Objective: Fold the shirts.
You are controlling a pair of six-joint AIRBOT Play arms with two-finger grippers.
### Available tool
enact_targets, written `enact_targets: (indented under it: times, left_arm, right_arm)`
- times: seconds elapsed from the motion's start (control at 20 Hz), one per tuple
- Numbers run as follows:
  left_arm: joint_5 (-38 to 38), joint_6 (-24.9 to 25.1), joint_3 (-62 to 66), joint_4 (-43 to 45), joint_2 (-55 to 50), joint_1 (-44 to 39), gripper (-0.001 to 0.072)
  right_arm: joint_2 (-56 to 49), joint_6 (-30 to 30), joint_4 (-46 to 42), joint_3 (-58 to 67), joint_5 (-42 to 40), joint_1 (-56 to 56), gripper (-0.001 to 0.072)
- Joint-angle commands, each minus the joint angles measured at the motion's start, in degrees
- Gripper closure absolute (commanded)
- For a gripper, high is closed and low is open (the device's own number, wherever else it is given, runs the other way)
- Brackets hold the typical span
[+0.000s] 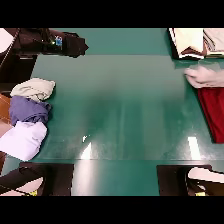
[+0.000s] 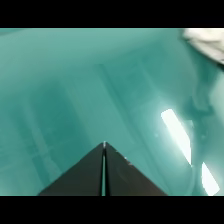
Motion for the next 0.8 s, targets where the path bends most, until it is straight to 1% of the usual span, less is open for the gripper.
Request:
enact_targets:
  times: [0.0, 0.15, 0.25, 0.4, 0.5, 0.6, 0.75]
  left_arm:
    - [1.0, -0.1, 0.0, -0.3, 0.0, -0.4, 0.0683]
    - [1.0, -0.1, 0.0, -0.3, 0.0, -0.4, 0.0683]
    - [1.0, 0.0, 0.0, -0.3, 0.0, -0.4, 0.0683]
    - [0.9, 0.0, 0.0, -0.3, 0.0, -0.4, 0.0683]
    - [0.9, 0.0, 0.0, -0.3, 0.0, -0.4, 0.0683]
    - [0.8, 0.0, 0.0, -0.3, 0.0, -0.4, 0.0683]
    - [0.2, 0.0, 0.0, -0.3, 0.0, -0.4, 0.0683]
  right_arm:
    - [-0.2, 0.1, 1.0, 0.1, -1.9, -6.3, 0.0700]
    - [-0.1, 0.0, 5.6, 0.5, -3.2, -6.3, 0.0700]
    - [-0.1, 0.0, 6.6, 3.0, -2.2, -5.9, 0.0700]
    - [-0.1, 0.0, 6.2, 10.0, 1.8, -6.1, 0.0700]
    - [-0.1, 0.3, 5.9, 14.1, 6.0, -7.2, 0.0700]
    - [0.6, 2.6, 1.9, 16.0, 9.9, -8.3, 0.0700]
    - [4.7, 3.4, -5.0, 11.7, 11.1, -9.6, 0.0700]
